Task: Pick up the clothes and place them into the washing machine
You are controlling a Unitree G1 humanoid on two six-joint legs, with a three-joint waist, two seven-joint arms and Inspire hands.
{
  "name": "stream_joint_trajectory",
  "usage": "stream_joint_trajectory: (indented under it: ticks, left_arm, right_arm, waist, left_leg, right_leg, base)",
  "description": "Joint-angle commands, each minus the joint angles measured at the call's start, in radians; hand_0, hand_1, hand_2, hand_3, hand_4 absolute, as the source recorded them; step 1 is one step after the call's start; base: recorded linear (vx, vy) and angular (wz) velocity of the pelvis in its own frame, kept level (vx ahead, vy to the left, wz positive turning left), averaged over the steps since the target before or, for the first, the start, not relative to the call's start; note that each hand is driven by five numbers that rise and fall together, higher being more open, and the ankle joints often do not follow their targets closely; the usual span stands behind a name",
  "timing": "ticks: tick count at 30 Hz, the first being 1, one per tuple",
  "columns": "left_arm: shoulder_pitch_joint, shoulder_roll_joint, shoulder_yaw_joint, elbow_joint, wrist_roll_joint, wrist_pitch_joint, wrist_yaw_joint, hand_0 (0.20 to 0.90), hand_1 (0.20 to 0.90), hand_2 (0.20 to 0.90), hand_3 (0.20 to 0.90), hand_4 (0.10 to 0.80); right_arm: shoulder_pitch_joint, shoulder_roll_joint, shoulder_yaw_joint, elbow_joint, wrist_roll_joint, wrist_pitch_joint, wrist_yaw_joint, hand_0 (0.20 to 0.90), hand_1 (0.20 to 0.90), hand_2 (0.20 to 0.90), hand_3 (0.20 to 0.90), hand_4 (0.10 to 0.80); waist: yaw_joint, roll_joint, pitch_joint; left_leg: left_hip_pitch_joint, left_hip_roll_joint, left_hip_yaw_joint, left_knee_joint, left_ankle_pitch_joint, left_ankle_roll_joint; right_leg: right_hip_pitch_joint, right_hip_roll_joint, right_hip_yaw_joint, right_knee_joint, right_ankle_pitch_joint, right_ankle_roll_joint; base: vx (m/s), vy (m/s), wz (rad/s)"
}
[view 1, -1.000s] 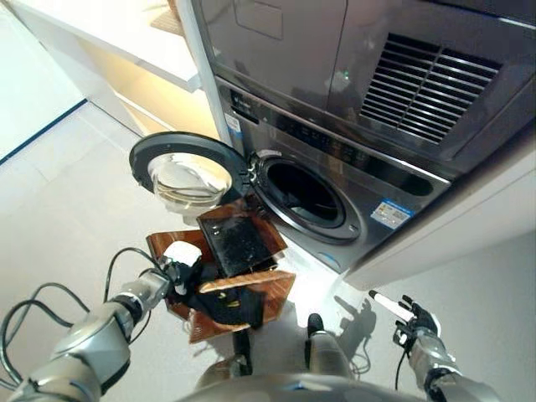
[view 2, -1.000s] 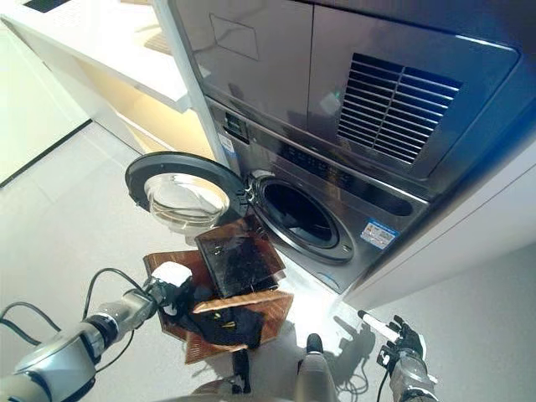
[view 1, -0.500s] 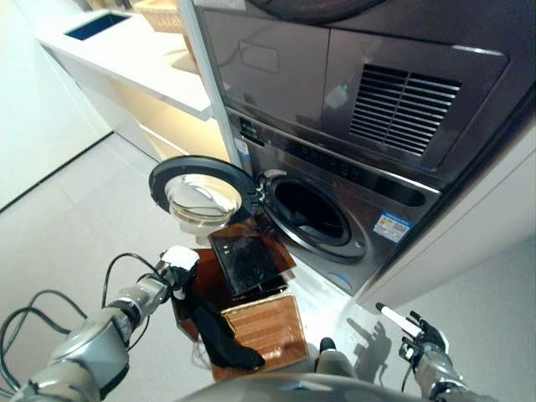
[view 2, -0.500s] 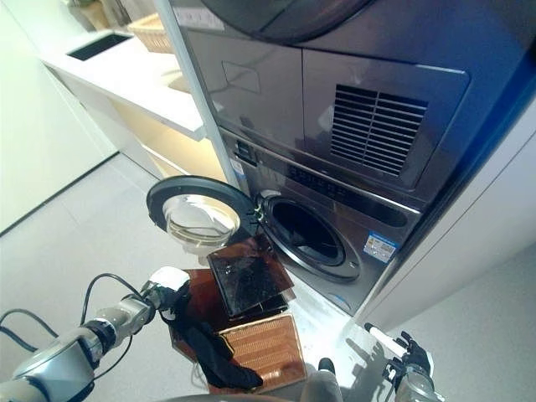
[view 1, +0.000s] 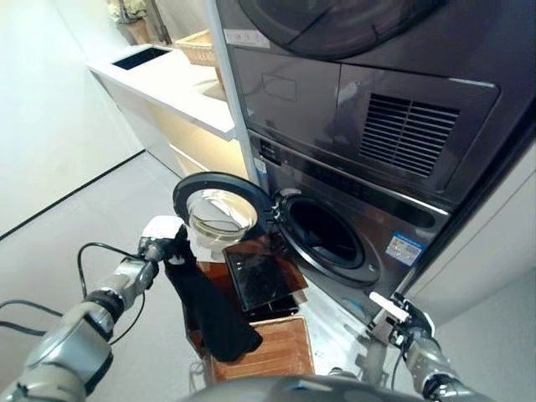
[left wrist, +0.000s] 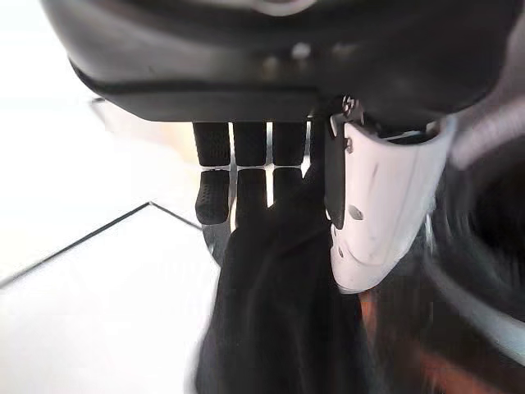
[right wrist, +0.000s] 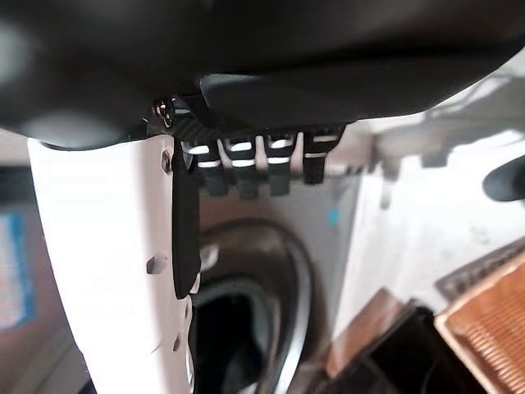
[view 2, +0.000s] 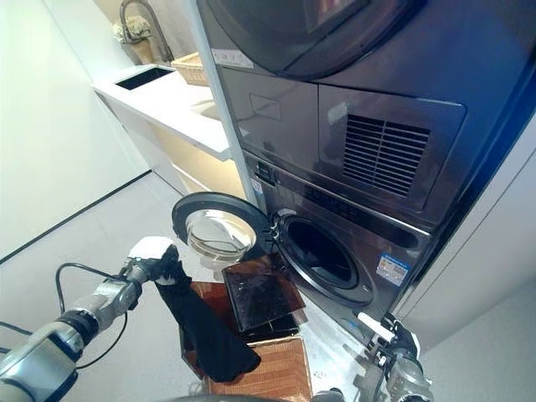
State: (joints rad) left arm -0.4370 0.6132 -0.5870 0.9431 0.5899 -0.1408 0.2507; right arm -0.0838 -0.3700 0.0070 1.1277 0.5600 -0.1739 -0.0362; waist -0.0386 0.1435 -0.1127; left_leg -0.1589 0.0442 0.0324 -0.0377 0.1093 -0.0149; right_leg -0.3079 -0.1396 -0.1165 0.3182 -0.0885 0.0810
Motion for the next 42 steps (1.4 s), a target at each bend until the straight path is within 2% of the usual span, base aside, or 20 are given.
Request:
stream_joint_trajectory:
  ticks: [1,2,3,4,5,6,7,8,9,10,12,14,25,32,42]
  left_arm:
    - [-0.297,0.305,0.16,-0.168,-0.319,-0.002,-0.092,0.2,0.2,0.2,0.2,0.3]
    - [-0.142,0.293,0.25,-0.286,-0.261,-0.054,0.013,0.2,0.2,0.2,0.2,0.3]
    - [-0.141,0.293,0.251,-0.287,-0.261,-0.054,0.013,0.2,0.2,0.2,0.2,0.3]
    - [0.139,0.117,0.418,-0.423,-0.264,-0.068,0.005,0.2,0.2,0.2,0.2,0.3]
    - [0.137,0.117,0.42,-0.421,-0.264,-0.069,0.006,0.2,0.2,0.2,0.2,0.3]
    - [0.175,0.064,0.468,-0.462,-0.297,-0.056,0.028,0.2,0.2,0.2,0.2,0.3]
    - [0.182,0.064,0.47,-0.468,-0.297,-0.053,0.026,0.2,0.2,0.2,0.2,0.3]
    - [0.242,0.05,0.536,-0.52,-0.319,-0.07,0.025,0.2,0.2,0.2,0.2,0.3]
    - [0.279,0.037,0.578,-0.528,-0.329,-0.086,0.039,0.2,0.2,0.2,0.2,0.3]
    - [0.282,0.037,0.588,-0.518,-0.335,-0.093,0.039,0.2,0.2,0.2,0.2,0.3]
    - [0.262,0.037,0.571,-0.484,-0.337,-0.097,0.045,0.2,0.2,0.2,0.2,0.3]
    - [0.254,0.01,0.573,-0.543,-0.342,-0.101,0.061,0.2,0.2,0.2,0.2,0.3]
    - [0.239,-0.015,0.6,-0.558,-0.424,-0.124,0.07,0.2,0.2,0.2,0.2,0.3]
    - [0.247,-0.054,0.635,-0.624,-0.591,-0.178,0.049,0.2,0.2,0.2,0.2,0.3]
    - [0.238,-0.066,0.672,-0.727,-0.711,-0.218,0.01,0.2,0.2,0.2,0.2,0.3]
  right_arm:
    - [-0.04,-0.062,0.04,-0.086,-0.049,-0.032,0.013,0.9,0.9,0.9,0.9,0.8]
    - [-0.037,-0.042,0.036,-0.103,-0.06,-0.036,0.011,0.9,0.9,0.9,0.9,0.8]
    - [-0.037,-0.042,0.036,-0.103,-0.06,-0.036,0.011,0.9,0.9,0.9,0.9,0.8]
    - [-0.142,-0.074,0.057,-0.176,-0.153,-0.033,-0.055,0.9,0.9,0.9,0.9,0.8]
    - [-0.146,-0.075,0.059,-0.174,-0.153,-0.033,-0.055,0.9,0.9,0.9,0.9,0.8]
    - [-0.054,-0.07,0.105,-0.32,-0.201,-0.034,-0.034,0.9,0.9,0.9,0.9,0.8]
    - [-0.047,-0.07,0.106,-0.327,-0.202,-0.031,-0.036,0.9,0.9,0.9,0.9,0.8]
    - [0.068,-0.076,0.095,-0.488,-0.245,-0.041,-0.018,0.9,0.9,0.9,0.9,0.8]
    - [0.174,-0.083,0.073,-0.543,-0.301,-0.058,-0.008,0.9,0.9,0.9,0.9,0.8]
    - [0.218,-0.082,0.077,-0.616,-0.321,-0.065,0.017,0.9,0.9,0.9,0.9,0.8]
    - [0.221,-0.072,0.085,-0.595,-0.331,-0.076,0.017,0.9,0.9,0.9,0.9,0.8]
    - [0.2,-0.059,0.108,-0.659,-0.35,-0.084,0.012,0.9,0.9,0.9,0.9,0.8]
    - [0.175,-0.019,0.147,-0.695,-0.292,-0.096,0.016,0.9,0.9,0.9,0.9,0.8]
    - [0.131,-0.075,0.147,-0.804,-0.401,-0.102,-0.009,0.9,0.9,0.9,0.9,0.8]
    - [0.073,-0.106,0.205,-0.857,-0.499,-0.112,0.004,0.9,0.9,0.9,0.9,0.8]
  waist:
    - [-0.004,-0.047,-0.059]
    - [0.008,-0.06,-0.054]
    - [0.008,-0.059,-0.054]
    - [0.033,-0.082,-0.056]
    - [0.032,-0.08,-0.055]
    - [0.025,-0.083,-0.054]
    - [0.024,-0.083,-0.057]
    - [0.012,-0.081,-0.051]
    - [-0.001,-0.08,-0.047]
    - [-0.008,-0.078,-0.049]
    - [-0.011,-0.076,-0.053]
    - [-0.01,-0.077,-0.055]
    - [-0.003,-0.079,-0.071]
    - [0.005,-0.089,-0.083]
    - [0.015,-0.091,-0.096]
  left_leg:
    - [0.018,-0.051,0.065,0.022,-0.069,-0.037]
    - [0.025,-0.048,0.06,0.022,-0.064,-0.041]
    - [0.025,-0.048,0.06,0.021,-0.064,-0.041]
    - [0.05,-0.039,0.054,0.016,-0.06,-0.047]
    - [0.047,-0.039,0.054,0.016,-0.057,-0.047]
    - [0.046,-0.033,0.057,0.015,-0.041,-0.048]
    - [0.054,-0.034,0.056,0.011,-0.049,-0.049]
    - [0.056,-0.032,0.065,0.011,-0.048,-0.048]
    - [0.057,-0.03,0.07,0.009,-0.045,-0.049]
    - [0.061,-0.026,0.072,0.007,-0.039,-0.052]
    - [0.065,-0.024,0.072,0.006,-0.035,-0.053]
    - [0.08,-0.018,0.069,0.003,-0.026,-0.055]
    - [0.108,-0.004,0.061,-0.017,-0.018,-0.06]
    - [0.118,-0.003,0.052,-0.022,-0.016,-0.059]
    - [0.136,0.004,0.041,-0.017,-0.022,-0.057]
  right_leg:
    - [0.161,-0.011,0.035,-0.295,0.107,0.025]
    - [0.172,-0.012,0.025,-0.297,0.106,0.024]
    - [0.173,-0.012,0.025,-0.297,0.106,0.024]
    - [0.203,-0.005,0.015,-0.308,0.096,0.021]
    - [0.201,-0.004,0.015,-0.31,0.099,0.021]
    - [0.201,0.001,0.017,-0.314,0.107,0.02]
    - [0.208,0.001,0.017,-0.315,0.099,0.022]
    - [0.206,0.004,0.022,-0.313,0.1,0.022]
    - [0.205,0.006,0.027,-0.314,0.102,0.023]
    - [0.208,0.008,0.029,-0.316,0.102,0.024]
    - [0.212,0.009,0.028,-0.318,0.102,0.024]
    - [0.229,0.013,0.022,-0.32,0.099,0.022]
    - [0.265,0.02,0.006,-0.327,0.089,0.022]
    - [0.279,0.021,-0.004,-0.321,0.083,0.023]
    - [0.301,0.022,-0.012,-0.311,0.071,0.021]
  base:
    - [0.012,-0.091,0.03]
    - [0.006,-0.064,-0.07]
    - [-0.046,-0.139,0.05]
    - [-0.035,-0.104,0.16]
    - [-0.097,-0.173,0.13]
    - [-0.038,-0.07,0.18]
    - [-0.072,-0.097,0.18]
    - [-0.054,-0.056,0.34]
    - [-0.111,-0.077,0.05]
    - [-0.078,-0.064,-0.1]
    - [-0.03,-0.053,-0.17]
    - [-0.036,-0.081,-0.09]
    - [-0.027,-0.04,0.06]
    - [-0.015,-0.008,0.01]
    - [-0.013,-0.02,0.03]
